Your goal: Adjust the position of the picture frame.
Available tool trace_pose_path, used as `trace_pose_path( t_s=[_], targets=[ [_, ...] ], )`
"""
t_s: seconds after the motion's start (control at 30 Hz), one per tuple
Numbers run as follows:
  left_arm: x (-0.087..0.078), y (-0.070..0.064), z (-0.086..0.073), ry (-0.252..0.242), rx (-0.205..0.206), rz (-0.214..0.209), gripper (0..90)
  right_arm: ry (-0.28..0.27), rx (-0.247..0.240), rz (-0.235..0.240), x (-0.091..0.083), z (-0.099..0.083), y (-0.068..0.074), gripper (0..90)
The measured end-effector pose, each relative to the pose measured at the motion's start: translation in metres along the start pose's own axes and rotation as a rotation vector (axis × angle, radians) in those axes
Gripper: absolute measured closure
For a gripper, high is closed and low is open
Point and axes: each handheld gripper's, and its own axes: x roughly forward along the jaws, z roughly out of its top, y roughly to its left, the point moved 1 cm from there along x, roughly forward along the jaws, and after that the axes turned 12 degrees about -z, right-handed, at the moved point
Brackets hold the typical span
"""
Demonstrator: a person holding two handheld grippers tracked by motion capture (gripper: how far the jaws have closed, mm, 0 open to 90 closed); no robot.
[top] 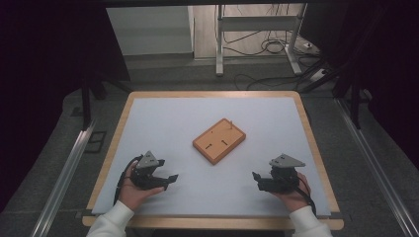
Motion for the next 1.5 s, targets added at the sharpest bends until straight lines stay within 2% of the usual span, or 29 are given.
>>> trace_pose_path(
  t_s=[0.17, 0.27, 0.47, 0.6, 0.83, 1.2, 1.43, 1.5],
  targets=[
    [-0.002, 0.000, 0.001, -0.035, -0.018, -0.011, 16.8, 0.007, 0.004, 0.006, 0.005, 0.005, 0.003, 16.8],
    [-0.004, -0.001, 0.001, -0.038, -0.020, -0.010, 17.0, 0.009, 0.015, 0.009, 0.008, 0.006, 0.005, 17.1],
    [-0.002, -0.001, 0.000, 0.003, -0.003, -0.005, 17.5, 0.013, 0.018, 0.007, 0.015, 0.013, 0.006, 17.1],
    [-0.001, 0.001, -0.001, 0.026, -0.016, 0.000, 18.8, 0.016, 0.030, 0.000, 0.022, 0.021, 0.008, 17.1],
    [-0.002, -0.001, 0.001, 0.016, -0.003, 0.005, 19.5, 0.021, 0.014, -0.010, 0.030, 0.031, 0.013, 17.7],
    [-0.003, -0.002, -0.001, 0.023, 0.001, 0.018, 20.5, 0.033, 0.015, -0.006, 0.061, 0.049, 0.013, 20.9],
    [-0.003, -0.001, -0.002, 0.031, 0.000, 0.020, 20.8, 0.015, -0.004, -0.007, 0.088, 0.066, 0.012, 23.6],
    [-0.003, -0.001, -0.002, 0.033, 0.000, 0.020, 20.9, 0.010, -0.008, -0.006, 0.091, 0.068, 0.011, 24.2]
  ],
)
